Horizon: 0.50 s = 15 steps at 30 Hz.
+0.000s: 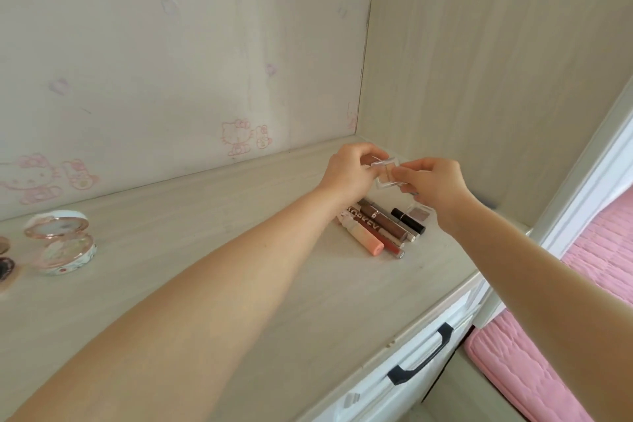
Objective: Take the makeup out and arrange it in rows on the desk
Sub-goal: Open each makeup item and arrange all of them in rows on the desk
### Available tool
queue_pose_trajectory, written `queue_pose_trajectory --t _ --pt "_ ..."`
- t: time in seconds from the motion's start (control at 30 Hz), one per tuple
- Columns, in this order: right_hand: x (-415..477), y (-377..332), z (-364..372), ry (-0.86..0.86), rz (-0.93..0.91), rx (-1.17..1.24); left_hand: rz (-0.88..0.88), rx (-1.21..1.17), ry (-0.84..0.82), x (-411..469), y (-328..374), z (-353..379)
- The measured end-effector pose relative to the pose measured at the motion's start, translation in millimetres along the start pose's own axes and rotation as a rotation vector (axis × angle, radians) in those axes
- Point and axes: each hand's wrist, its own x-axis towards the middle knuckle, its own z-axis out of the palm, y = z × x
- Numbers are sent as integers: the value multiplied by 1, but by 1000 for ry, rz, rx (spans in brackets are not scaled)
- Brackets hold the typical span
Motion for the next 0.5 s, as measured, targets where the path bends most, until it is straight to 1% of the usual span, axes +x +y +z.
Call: queue_pose_trajectory --t 0.17,0.27,0.33,0.4,0.5 --pt "-36 -21 11 -131 13 74 -53 -95 22 -42 12 -39" --pt "-60 -30 20 -174 34 105 -55 -162 -33 -74 16 -64" --pt "-77 -35 27 -226 81 172 -47 -178 -64 -98 17 -79" --pt "-96 -39 34 -275 135 256 -46 -199 -44 -119 16 -92" --pt "-124 -44 46 -330 192 321 -35 -246 29 -148 16 -110"
